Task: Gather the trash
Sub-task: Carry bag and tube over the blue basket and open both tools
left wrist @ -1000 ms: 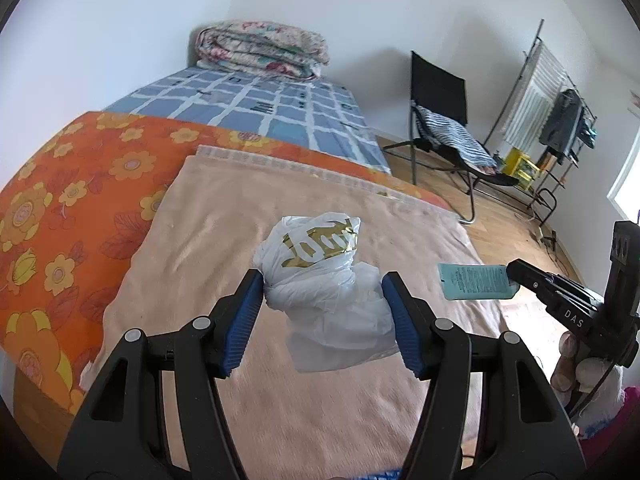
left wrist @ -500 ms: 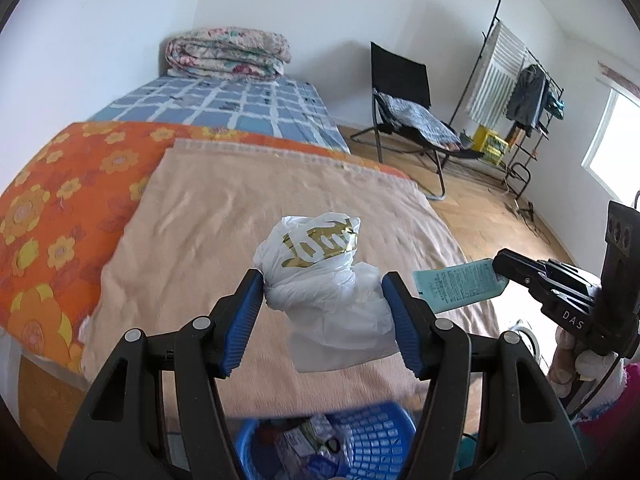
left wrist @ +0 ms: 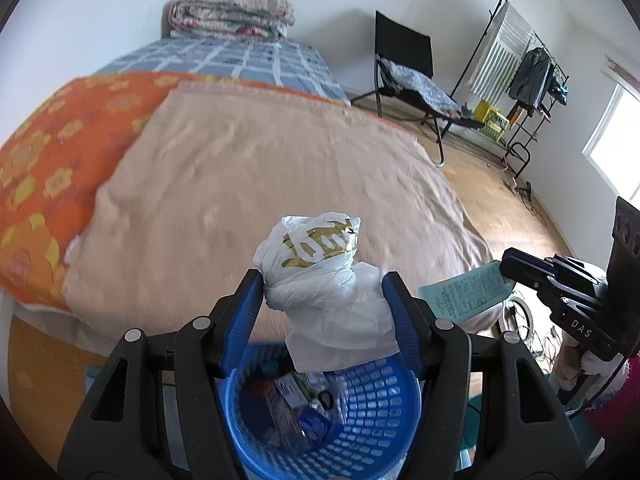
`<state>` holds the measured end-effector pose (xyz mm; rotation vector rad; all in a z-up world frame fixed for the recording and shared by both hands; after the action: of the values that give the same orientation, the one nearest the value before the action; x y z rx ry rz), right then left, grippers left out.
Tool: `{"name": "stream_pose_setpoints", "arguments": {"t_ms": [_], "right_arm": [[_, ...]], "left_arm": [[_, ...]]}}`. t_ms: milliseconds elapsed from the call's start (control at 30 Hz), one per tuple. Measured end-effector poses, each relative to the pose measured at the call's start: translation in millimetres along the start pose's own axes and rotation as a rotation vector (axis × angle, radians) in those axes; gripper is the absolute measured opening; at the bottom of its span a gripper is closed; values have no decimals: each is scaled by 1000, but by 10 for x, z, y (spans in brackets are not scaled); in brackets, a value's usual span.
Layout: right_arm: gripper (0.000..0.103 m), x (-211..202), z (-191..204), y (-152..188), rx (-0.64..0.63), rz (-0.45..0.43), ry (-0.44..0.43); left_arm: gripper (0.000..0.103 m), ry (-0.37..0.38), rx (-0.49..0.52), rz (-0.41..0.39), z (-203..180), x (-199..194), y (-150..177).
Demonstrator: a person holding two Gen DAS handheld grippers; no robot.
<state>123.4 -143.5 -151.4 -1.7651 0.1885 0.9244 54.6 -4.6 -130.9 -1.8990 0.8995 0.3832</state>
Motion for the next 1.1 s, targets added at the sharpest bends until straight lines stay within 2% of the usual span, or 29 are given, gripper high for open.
{"name": "stream_pose_setpoints", "arguments": {"t_ms": [267, 567, 867, 1100], "right_arm": [[10, 87, 247, 387, -71, 73, -32], [10, 190, 468, 663, -109, 147, -68], [10, 251, 691, 881, -167, 196, -101], [11, 270, 671, 901, -141, 217, -114]], "left_arm": [[63, -2, -13, 62, 3, 112, 361], [63, 11, -29, 130, -5, 254, 648], [63, 21, -32, 169, -60, 339, 818], [63, 28, -29, 189, -105, 379, 877]]}}
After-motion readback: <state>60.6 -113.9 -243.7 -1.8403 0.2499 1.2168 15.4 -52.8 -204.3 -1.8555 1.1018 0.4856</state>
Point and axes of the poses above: each gripper's, at about its wrist camera, not at the fingertips, and x roughly the way its jaws point, z to its left, y to its underside, the point moved 9 cm from there along x, roughly the way its jaws point, and after that the axes turned 14 degrees about y, right-handed, at the moved point
